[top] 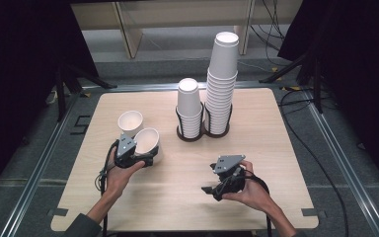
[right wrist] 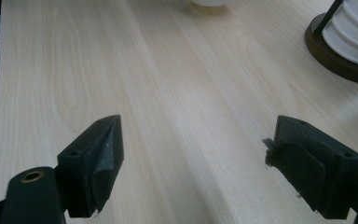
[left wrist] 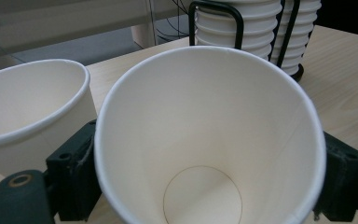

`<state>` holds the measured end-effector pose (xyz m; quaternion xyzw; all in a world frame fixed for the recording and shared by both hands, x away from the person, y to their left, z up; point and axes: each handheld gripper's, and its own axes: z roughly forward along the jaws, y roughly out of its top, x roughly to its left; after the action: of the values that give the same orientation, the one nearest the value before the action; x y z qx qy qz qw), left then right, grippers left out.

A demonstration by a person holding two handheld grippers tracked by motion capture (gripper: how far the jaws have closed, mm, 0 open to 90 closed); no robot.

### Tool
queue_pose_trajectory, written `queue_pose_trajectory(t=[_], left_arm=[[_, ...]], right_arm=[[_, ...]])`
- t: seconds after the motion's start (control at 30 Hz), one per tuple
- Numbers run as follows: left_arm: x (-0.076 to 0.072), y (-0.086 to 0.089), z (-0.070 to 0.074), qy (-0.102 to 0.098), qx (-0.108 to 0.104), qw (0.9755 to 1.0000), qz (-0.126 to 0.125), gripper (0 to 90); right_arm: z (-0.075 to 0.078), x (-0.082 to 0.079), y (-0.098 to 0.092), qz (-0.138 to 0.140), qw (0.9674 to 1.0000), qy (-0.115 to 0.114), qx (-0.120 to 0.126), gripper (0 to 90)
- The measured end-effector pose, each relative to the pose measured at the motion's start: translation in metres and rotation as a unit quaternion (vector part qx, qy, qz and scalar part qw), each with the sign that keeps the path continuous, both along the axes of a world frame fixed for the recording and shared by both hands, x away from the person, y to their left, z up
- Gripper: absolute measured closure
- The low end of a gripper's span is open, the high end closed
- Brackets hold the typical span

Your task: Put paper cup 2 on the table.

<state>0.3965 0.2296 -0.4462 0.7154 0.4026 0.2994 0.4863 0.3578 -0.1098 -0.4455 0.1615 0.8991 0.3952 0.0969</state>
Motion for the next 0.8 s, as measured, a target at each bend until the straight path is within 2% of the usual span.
queue_pose_trajectory(t=[0.03, 0.07, 0.1, 0.13, 0.17, 0.2, 0.27, 0.33, 0.5, 0.57, 0.6, 0.63, 0.8], left_arm=[[0.001, -0.001, 0.0, 0.006, -0.003, 1.0, 0.001, 13.4], [0.003, -0.001, -0.001, 0.009, -0.011, 0.9999, 0.002, 13.4], [0.004, -0.002, -0.002, 0.008, -0.009, 0.9999, 0.002, 13.4], [0.005, -0.003, -0.003, 0.007, -0.002, 1.0, 0.004, 13.4], [0.006, -0.003, -0.004, 0.005, 0.004, 1.0, 0.005, 13.3], [0.007, -0.004, -0.005, 0.003, 0.0, 1.0, 0.005, 13.3], [0.008, -0.003, -0.005, 0.005, 0.003, 1.0, 0.008, 13.3], [0.01, -0.004, -0.006, 0.003, -0.004, 1.0, 0.008, 13.2], [0.013, -0.004, -0.008, 0.0, 0.008, 0.9999, 0.014, 13.1], [0.015, -0.005, -0.011, 0.007, 0.0, 0.9998, 0.016, 12.9], [0.015, -0.004, -0.011, 0.009, 0.008, 0.9997, 0.02, 12.8], [0.017, -0.004, -0.013, 0.006, 0.003, 0.9998, 0.02, 12.7], [0.019, -0.005, -0.015, 0.001, 0.013, 0.9996, 0.027, 11.0]], right_arm=[[0.0, -0.002, 0.0, -0.008, 0.9999, 0.013, 0.002, 17.8], [0.0, -0.002, 0.0, -0.007, 0.9999, 0.013, 0.003, 17.8], [0.0, -0.002, 0.0, -0.006, 0.9999, 0.013, 0.003, 17.8], [0.0, 0.0, 0.0, 0.003, 1.0, 0.0, 0.002, 17.8], [0.0, 0.0, 0.0, 0.002, 1.0, 0.001, 0.002, 17.8], [0.0, 0.001, 0.0, 0.005, 1.0, -0.003, 0.002, 17.8], [0.0, -0.002, 0.001, -0.004, 0.9999, 0.014, 0.004, 17.8], [-0.001, -0.001, 0.001, 0.004, 0.9999, 0.009, 0.003, 17.9], [-0.001, -0.002, 0.002, 0.01, 0.9999, 0.01, 0.003, 17.9], [-0.001, -0.002, 0.003, 0.011, 0.9999, 0.009, 0.003, 18.2], [0.0, -0.003, 0.003, 0.011, 0.9999, 0.008, 0.002, 18.3], [0.0, -0.003, 0.003, 0.012, 0.9999, 0.008, 0.003, 18.4], [-0.001, -0.003, 0.003, 0.012, 0.9999, 0.009, 0.004, 18.6]])
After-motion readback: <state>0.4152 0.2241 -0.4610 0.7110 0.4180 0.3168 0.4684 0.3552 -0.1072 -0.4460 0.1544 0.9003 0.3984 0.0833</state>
